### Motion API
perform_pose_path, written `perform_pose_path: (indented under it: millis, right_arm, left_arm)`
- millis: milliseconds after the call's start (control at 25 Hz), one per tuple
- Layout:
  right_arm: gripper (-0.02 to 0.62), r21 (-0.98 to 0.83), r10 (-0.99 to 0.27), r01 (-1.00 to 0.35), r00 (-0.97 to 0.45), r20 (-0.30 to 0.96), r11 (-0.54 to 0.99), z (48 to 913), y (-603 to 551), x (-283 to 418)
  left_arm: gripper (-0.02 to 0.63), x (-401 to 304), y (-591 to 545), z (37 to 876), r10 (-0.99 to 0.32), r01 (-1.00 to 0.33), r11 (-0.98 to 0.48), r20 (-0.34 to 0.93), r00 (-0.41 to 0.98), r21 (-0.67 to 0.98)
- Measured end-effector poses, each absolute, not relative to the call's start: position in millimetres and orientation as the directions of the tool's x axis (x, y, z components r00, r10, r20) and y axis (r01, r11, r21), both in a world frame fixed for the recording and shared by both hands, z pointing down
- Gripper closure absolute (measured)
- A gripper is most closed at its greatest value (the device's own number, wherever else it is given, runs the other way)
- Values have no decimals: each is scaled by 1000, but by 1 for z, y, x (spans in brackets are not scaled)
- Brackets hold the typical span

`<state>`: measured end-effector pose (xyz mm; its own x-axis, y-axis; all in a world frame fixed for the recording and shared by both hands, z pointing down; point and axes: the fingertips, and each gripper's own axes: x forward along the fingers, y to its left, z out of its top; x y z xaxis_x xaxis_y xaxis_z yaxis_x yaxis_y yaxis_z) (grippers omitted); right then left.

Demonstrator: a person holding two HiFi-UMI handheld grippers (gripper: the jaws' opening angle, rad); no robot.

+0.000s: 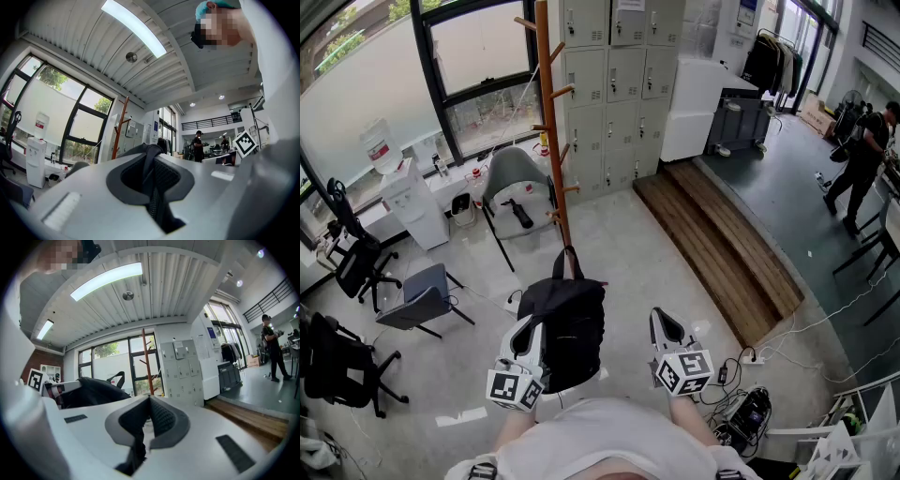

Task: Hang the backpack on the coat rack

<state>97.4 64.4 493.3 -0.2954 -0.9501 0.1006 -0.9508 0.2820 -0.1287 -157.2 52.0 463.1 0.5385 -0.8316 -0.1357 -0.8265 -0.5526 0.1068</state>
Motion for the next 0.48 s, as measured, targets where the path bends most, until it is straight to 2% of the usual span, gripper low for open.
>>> perform_pose_path:
  millis: [480]
  right_arm:
    - [588,-128,-948,-950,-299,106,286,497,68,106]
  left_arm:
    - [577,-150,50,472,-844,-840,-534,-107,525,93]
